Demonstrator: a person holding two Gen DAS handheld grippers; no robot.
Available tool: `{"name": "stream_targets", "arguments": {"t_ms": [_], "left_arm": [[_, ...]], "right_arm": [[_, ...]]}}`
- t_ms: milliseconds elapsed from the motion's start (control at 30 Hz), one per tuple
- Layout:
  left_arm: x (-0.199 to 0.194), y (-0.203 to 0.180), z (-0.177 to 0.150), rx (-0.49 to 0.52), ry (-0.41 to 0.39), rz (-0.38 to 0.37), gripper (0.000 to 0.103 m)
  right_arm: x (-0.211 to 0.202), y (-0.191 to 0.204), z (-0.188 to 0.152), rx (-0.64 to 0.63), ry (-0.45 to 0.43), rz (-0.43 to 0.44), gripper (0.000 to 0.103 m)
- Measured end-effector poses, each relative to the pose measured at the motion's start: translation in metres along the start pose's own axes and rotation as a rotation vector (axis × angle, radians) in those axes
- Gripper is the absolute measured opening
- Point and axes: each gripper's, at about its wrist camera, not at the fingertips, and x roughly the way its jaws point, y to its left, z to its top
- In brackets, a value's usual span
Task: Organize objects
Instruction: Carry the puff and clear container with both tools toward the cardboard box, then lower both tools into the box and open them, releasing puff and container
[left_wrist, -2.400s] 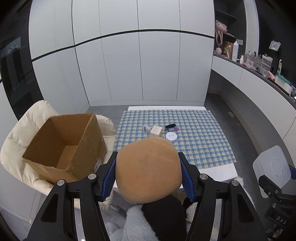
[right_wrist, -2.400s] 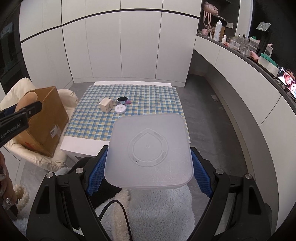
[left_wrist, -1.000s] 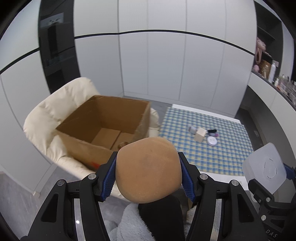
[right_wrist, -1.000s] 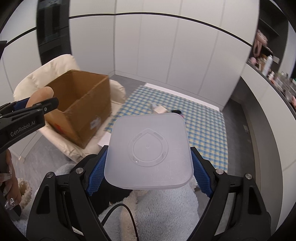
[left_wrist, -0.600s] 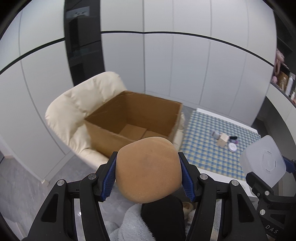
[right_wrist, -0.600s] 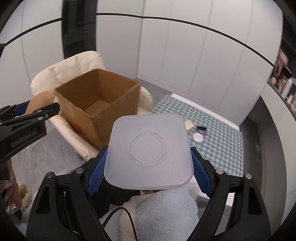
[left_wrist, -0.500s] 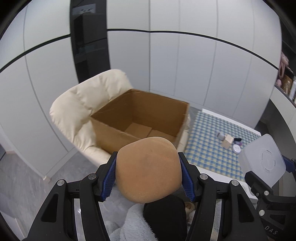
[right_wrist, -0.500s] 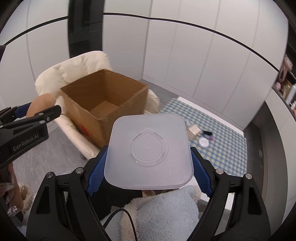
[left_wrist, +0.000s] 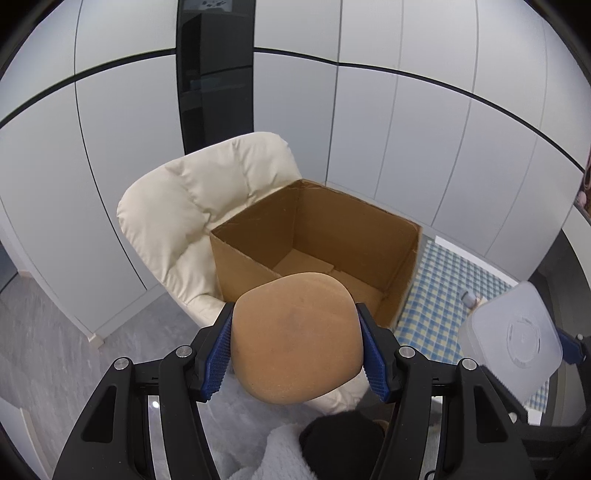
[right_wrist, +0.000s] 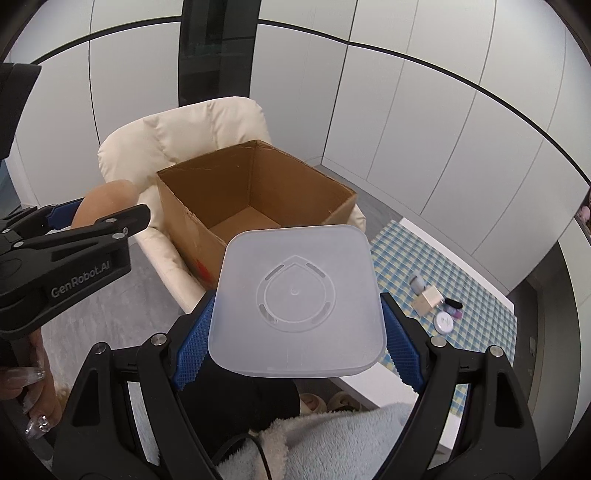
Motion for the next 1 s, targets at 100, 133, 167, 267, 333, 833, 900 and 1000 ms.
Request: {"name": "stream_targets", "arguments": {"t_ms": [100, 133, 167, 267, 333, 833, 900, 1000], "left_arm": [[0.012, -0.001, 0.009, 0.000, -0.006, 0.010, 0.062], [0.019, -0.002, 0.012, 0.004, -0.004, 0.016, 0.062], [0.026, -0.002, 0.015, 0.006, 0.001, 0.022, 0.062], [0.047, -0.001, 0.023, -0.008, 0.012, 0.032, 0.062], [0.061, 0.001, 0.029, -0.021, 0.018, 0.038, 0.062], [0.162, 0.018, 0.069, -0.099, 0.089, 0.089, 0.062], [0.170, 0.019, 0.073, -0.103, 0.093, 0.099, 0.062], [0.182, 0.019, 0.080, -0.112, 0.101, 0.109, 0.062]], "right_arm": [[0.012, 0.002, 0.009, -0.004, 0.006, 0.009, 0.085], [0.016, 0.002, 0.011, -0.002, 0.008, 0.013, 0.085], [0.020, 0.003, 0.013, 0.002, 0.011, 0.019, 0.085], [0.038, 0.002, 0.023, 0.022, 0.023, 0.051, 0.085], [0.050, 0.001, 0.029, 0.028, 0.028, 0.058, 0.085], [0.150, 0.002, 0.082, 0.037, 0.061, 0.063, 0.085], [0.163, 0.002, 0.086, 0.033, 0.066, 0.062, 0.085], [0.178, 0.001, 0.093, 0.029, 0.070, 0.068, 0.085]]}}
